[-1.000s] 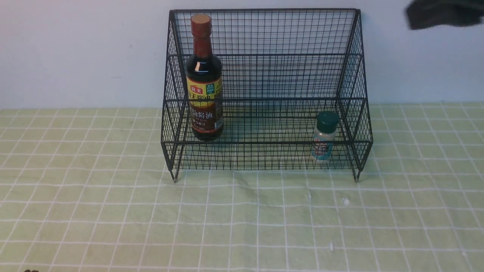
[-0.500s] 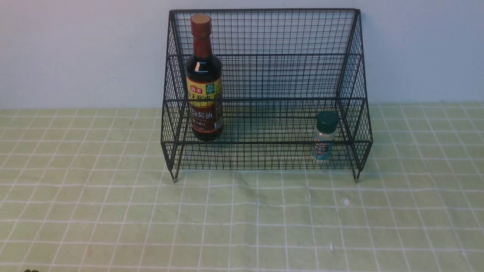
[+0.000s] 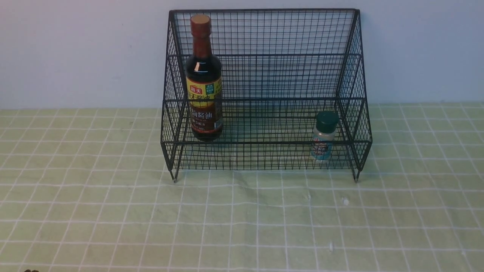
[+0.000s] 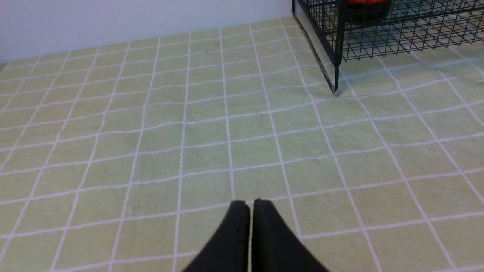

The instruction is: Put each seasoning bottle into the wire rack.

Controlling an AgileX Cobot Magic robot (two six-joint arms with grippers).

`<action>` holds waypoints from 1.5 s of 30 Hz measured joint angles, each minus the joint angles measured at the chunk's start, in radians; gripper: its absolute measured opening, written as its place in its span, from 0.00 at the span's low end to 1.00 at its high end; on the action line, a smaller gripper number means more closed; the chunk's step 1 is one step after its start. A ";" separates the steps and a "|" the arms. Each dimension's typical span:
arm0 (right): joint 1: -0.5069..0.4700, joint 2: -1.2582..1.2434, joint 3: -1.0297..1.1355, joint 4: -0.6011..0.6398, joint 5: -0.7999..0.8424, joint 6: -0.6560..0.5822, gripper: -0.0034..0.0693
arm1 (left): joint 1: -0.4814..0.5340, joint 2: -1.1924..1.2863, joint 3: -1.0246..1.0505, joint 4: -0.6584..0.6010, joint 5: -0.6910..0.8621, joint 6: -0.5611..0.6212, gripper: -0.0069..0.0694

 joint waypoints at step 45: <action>-0.429 0.002 0.482 -0.042 -0.093 -0.003 0.03 | 0.000 0.000 0.000 0.000 0.000 0.000 0.08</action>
